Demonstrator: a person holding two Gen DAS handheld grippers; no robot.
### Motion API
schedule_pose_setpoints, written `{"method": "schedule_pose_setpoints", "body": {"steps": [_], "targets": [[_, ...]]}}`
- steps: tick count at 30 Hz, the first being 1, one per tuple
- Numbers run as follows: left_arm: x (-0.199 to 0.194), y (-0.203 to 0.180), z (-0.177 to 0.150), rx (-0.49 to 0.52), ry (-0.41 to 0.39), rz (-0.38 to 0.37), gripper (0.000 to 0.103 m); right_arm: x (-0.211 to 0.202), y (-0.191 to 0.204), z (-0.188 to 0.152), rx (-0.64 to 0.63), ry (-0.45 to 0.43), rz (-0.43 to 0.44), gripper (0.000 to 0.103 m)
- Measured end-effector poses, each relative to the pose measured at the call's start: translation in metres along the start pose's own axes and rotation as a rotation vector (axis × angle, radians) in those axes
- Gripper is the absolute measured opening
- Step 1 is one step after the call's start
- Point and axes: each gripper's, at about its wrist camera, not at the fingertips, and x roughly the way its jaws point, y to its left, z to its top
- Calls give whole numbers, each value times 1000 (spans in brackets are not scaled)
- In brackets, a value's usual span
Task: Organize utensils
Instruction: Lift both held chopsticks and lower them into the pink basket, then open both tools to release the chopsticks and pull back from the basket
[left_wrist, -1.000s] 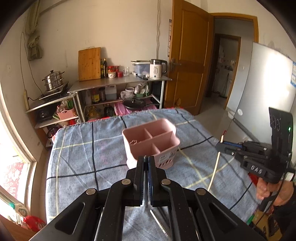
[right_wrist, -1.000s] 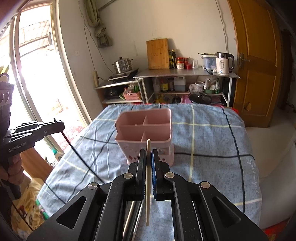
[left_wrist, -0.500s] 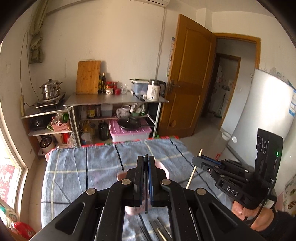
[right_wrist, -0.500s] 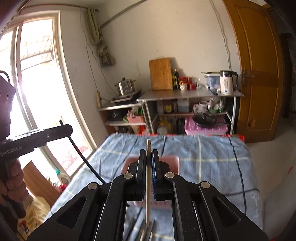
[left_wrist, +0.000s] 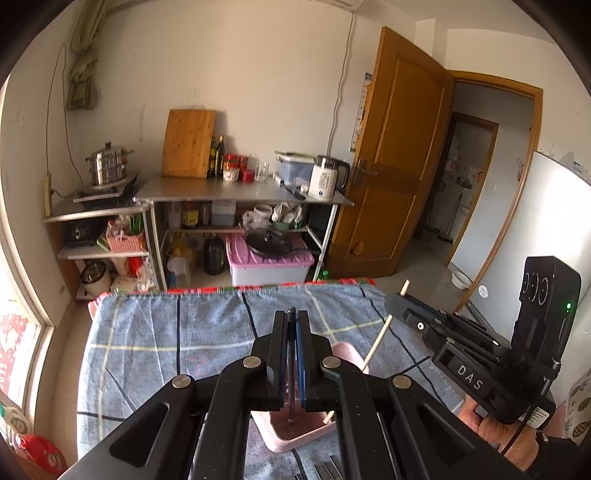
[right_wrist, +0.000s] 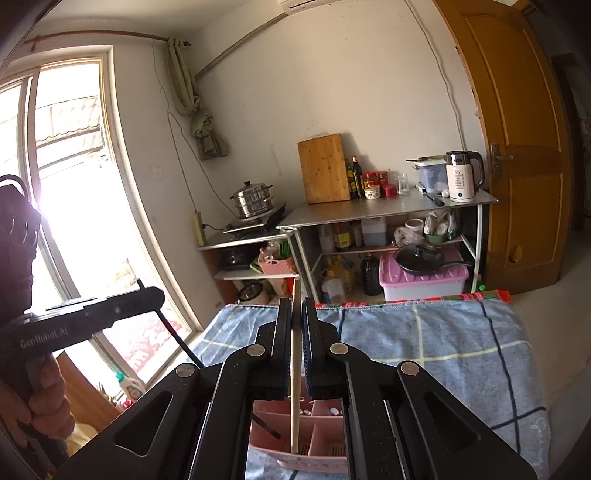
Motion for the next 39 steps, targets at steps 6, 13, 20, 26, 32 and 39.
{"method": "schedule_pose_setpoints", "body": {"steps": [6,13,20,26,32,39], "targets": [[32,16,-30,-14,61,8,4,27,-5,-24,6,71,-3,5],[42,22,-50,-22,75,32,5,40,-11,-44,8,145,3,6],[19,25,-49,-32,23,43,30,27,-13,-47,-5,158,-14,14],[-18,18,-55,-26,-35,54,34,-8,-12,-46,-3,127,-19,16],[-59,1,-92,-12,-83,72,34,-56,-8,-58,0,88,-21,16],[-94,-20,-152,-9,-113,93,34,-104,1,-88,-12,71,-33,16]]}}
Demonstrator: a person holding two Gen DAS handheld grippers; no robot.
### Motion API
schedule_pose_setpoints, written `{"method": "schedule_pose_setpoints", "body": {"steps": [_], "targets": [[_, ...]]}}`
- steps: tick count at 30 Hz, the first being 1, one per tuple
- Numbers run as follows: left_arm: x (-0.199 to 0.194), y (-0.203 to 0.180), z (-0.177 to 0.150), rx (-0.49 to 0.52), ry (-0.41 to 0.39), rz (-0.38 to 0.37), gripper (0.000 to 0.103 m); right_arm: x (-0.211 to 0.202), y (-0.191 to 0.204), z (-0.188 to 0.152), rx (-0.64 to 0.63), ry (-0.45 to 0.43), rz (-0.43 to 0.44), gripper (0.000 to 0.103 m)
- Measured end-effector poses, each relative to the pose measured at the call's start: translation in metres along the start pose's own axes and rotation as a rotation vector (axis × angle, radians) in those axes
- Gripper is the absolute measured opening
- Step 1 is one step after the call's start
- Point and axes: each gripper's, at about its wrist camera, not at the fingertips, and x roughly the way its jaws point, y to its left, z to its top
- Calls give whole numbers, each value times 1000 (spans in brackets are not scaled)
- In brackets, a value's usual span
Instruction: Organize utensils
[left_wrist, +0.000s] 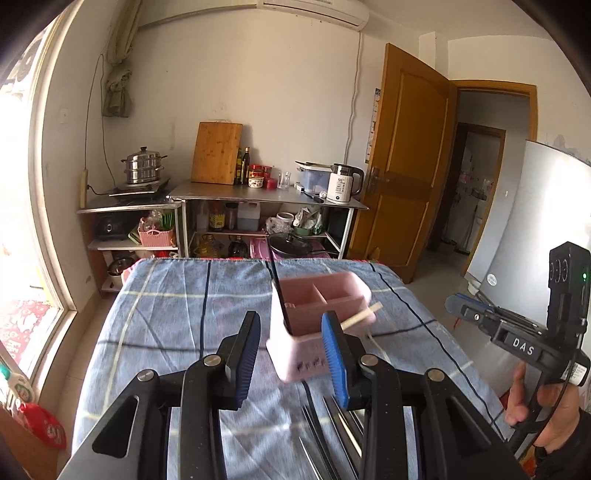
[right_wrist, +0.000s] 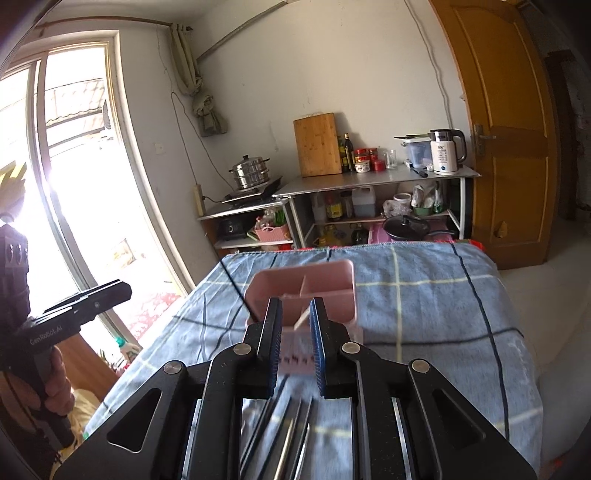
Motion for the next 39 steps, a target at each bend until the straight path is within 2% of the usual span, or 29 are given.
{"method": "schedule_pose_setpoints", "body": {"steps": [10,17,28,39], "targets": [[-32,-27,-78,3,20,11,34,-41,6,-57,-24,22,-40,16],[-31,-31,-113,6,73,12,34,-46,6,-94,-23,75,-49,16],[9,-24,-149,-49,197,6,34,-24,5,-124,-16,171,-49,16],[77,-12,-175,-85,352,41,34,34,0,-159,-13,338,-49,16]]}}
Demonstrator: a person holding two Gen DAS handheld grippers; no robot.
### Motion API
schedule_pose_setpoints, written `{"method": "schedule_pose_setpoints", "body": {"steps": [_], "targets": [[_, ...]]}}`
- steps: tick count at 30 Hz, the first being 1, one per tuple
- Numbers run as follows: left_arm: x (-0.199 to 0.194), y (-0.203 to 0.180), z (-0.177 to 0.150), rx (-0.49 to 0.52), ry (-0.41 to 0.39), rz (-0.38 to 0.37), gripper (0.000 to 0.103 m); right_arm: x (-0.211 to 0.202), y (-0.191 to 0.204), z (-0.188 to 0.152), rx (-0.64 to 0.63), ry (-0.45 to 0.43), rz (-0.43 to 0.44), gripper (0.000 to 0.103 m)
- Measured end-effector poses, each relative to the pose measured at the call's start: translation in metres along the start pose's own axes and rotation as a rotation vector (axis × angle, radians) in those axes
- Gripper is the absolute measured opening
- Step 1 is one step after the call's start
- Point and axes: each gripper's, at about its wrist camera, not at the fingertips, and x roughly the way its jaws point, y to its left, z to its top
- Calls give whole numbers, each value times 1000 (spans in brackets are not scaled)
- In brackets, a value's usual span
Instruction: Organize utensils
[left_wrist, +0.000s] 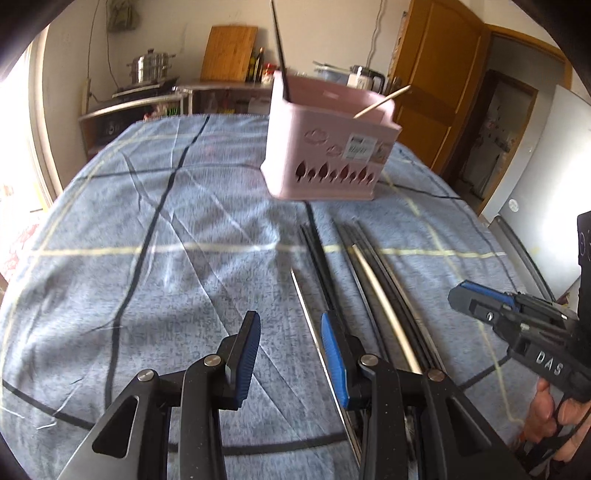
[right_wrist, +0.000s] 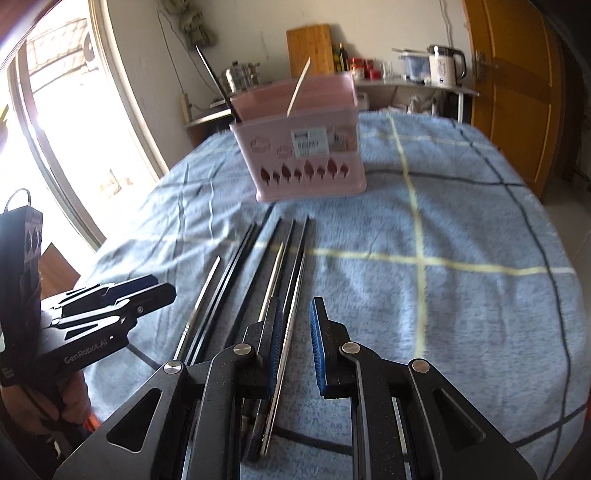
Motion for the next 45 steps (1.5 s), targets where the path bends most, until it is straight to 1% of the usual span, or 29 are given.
{"method": "schedule_pose_setpoints", "body": {"steps": [5,9,15,17,21,22,23,24,25,28,30,33,35,42,45], "targets": [[16,1,2,-6,27,2,34,27,-1,1,-4,58,-2,16],[25,-1,2,1,45,13,34,39,-2,1,-8,87,-9,16],[27,-3,2,14,32,28,34,43,-4,3,-10,87,-24,16],[28,-6,1,17,31,45,34,45,-3,3,-14,100,-43,15],[32,-15,3,55,32,81,34,46,4,3,-51,107,-78,15],[33,-16,3,60,32,91,31,46,6,3,-59,108,-87,14],[33,-15,4,62,31,96,27,47,5,4,-60,109,-92,11],[33,-14,5,62,32,99,16,46,3,4,-53,111,-96,8],[33,-13,5,60,34,102,9,46,1,4,-42,112,-89,8],[30,-1,6,27,44,74,5,42,-6,3,-23,118,-85,6],[28,5,5,21,46,77,5,39,-11,2,-11,122,-83,6],[28,11,7,5,57,53,5,38,-18,3,13,134,-63,6],[29,11,9,2,67,49,5,41,-18,8,15,142,-60,6],[42,3,24,99,117,48,6,59,-19,29,-1,171,-52,6],[47,4,31,113,128,38,6,67,-21,37,6,184,-41,6]]}}
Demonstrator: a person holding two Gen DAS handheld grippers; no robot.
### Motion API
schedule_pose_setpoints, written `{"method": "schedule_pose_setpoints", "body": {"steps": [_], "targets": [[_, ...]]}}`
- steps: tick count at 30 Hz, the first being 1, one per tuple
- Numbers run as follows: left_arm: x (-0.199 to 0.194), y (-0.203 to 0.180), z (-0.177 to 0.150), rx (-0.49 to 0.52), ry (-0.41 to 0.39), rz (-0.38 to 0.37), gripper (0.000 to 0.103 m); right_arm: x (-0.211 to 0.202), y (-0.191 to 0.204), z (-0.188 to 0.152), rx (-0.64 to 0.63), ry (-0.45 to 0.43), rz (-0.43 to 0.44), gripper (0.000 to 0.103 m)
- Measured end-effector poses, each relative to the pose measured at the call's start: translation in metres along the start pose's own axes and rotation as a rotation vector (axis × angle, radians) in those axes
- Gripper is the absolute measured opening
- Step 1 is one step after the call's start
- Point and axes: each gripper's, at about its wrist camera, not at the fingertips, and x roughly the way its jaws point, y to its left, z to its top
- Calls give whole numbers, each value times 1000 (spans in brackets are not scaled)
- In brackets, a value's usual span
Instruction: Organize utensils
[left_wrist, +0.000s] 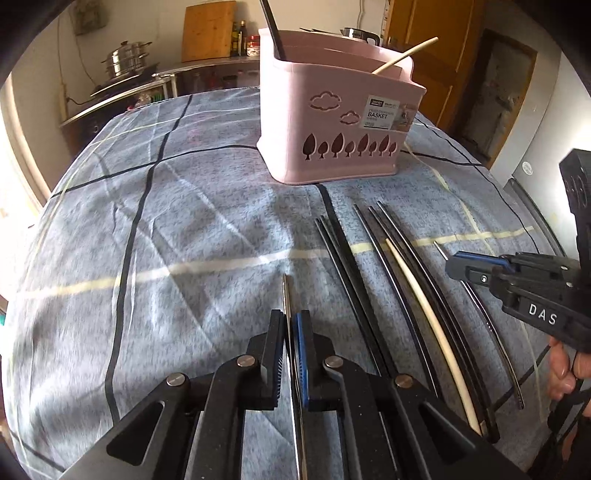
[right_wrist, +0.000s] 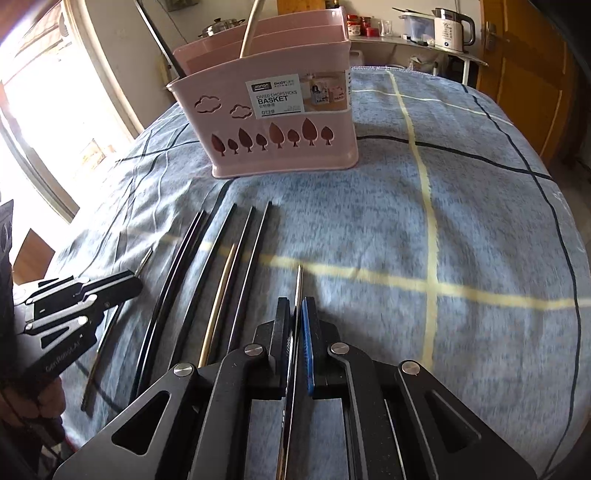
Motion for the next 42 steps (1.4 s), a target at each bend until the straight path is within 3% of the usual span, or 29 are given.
{"method": "schedule_pose_setpoints", "body": {"steps": [9,14,33,42], "targets": [[8,-7,12,46,7,3,5,5,5,8,-31,9,-11,4],[4,-2,17,14,19,-32,3,-1,4,11,-22,-1,7,4],[-109,-10,66,38,-211,-84,3,-89,10,40,-36,-213,29,4],[-139,-13,80,47,-264,-94,3,-128,10,44,-38,-311,29,4]]}}
